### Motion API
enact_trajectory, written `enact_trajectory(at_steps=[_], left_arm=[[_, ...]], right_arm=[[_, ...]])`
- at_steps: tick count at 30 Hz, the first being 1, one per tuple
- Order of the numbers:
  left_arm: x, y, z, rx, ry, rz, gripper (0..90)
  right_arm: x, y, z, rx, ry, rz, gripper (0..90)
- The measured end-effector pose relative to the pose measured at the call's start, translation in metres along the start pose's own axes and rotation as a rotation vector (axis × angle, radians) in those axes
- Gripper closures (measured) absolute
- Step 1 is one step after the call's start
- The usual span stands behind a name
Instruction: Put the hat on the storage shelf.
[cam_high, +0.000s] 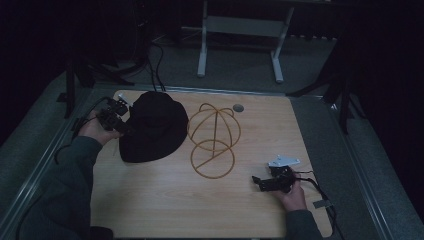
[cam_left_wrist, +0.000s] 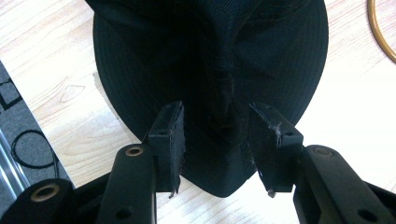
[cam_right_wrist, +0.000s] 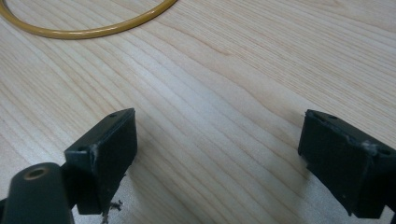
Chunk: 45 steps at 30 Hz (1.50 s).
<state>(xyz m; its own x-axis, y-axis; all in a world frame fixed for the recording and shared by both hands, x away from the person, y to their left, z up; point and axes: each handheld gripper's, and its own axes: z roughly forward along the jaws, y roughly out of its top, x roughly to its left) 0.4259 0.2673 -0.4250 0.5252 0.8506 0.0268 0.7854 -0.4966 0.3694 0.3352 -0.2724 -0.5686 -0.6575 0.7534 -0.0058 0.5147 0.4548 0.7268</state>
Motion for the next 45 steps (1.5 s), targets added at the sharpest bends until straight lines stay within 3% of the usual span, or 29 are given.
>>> enact_trajectory(at_steps=[23,38,40,45], left_arm=[[0.003,0.03,0.016,0.083,-0.009,-0.014,51.8],[0.002,0.043,0.04,0.157,-0.009,-0.047,51.9],[0.001,0.043,0.04,0.161,-0.01,-0.048,52.4],[-0.001,0.043,0.043,0.179,-0.012,-0.034,66.7]], right_arm=[[0.0,0.0,0.0,0.0,0.0,0.0,11.6],[0.0,0.0,0.0,0.0,0.0,0.0,11.6],[0.0,0.0,0.0,0.0,0.0,0.0,11.6],[0.0,0.0,0.0,0.0,0.0,0.0,11.6]])
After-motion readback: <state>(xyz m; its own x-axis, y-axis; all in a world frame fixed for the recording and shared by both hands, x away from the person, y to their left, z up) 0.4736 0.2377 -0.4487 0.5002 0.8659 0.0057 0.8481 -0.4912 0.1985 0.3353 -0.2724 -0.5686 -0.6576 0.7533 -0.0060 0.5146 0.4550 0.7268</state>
